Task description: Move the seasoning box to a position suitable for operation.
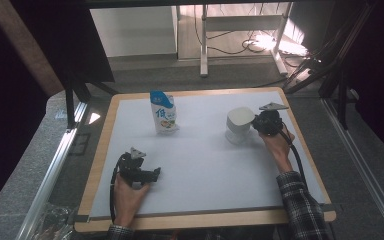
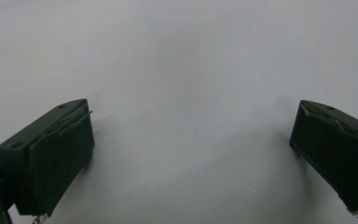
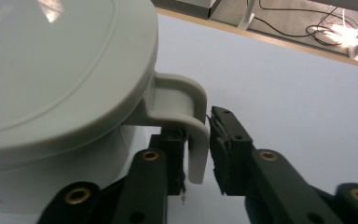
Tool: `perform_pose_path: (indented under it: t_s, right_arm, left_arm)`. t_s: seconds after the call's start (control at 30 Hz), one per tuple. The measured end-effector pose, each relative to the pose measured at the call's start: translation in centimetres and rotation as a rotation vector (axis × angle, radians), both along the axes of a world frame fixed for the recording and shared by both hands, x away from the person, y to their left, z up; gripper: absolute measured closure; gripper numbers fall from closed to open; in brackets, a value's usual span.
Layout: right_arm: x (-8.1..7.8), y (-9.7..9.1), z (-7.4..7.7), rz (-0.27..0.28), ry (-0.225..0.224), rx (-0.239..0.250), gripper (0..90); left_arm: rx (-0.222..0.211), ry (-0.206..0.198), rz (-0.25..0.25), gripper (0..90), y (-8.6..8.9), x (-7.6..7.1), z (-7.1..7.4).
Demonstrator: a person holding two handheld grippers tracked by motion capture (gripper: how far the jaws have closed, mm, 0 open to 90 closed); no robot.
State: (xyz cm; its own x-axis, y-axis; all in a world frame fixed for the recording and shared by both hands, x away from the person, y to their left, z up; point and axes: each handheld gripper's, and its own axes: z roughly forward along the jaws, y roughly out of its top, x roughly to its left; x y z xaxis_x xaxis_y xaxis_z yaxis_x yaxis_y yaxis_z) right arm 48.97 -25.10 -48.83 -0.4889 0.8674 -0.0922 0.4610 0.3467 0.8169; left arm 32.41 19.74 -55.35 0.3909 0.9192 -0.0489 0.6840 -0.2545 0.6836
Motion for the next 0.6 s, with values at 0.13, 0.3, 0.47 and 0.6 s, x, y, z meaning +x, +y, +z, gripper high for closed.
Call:
perform_pose_path:
  t_s: [0.13, 0.3, 0.47, 0.6]
  right_arm:
    - [-0.24, 0.34, -0.04, -0.012, -0.012, -0.031, 80.6]
    - [-0.43, 0.38, -0.11, -0.023, -0.021, -0.028, 81.4]
    - [-0.56, 0.28, -0.02, -0.037, -0.008, 0.013, 80.6]
    - [-0.93, 0.37, 0.39, -0.031, 0.006, 0.041, 79.9]
  left_arm:
    - [0.0, 0.0, 0.0, 0.0, 0.0, 0.0, 0.0]
    - [0.0, 0.0, 0.0, 0.0, 0.0, 0.0, 0.0]
    - [0.0, 0.0, 0.0, 0.0, 0.0, 0.0, 0.0]
    - [0.0, 0.0, 0.0, 0.0, 0.0, 0.0, 0.0]
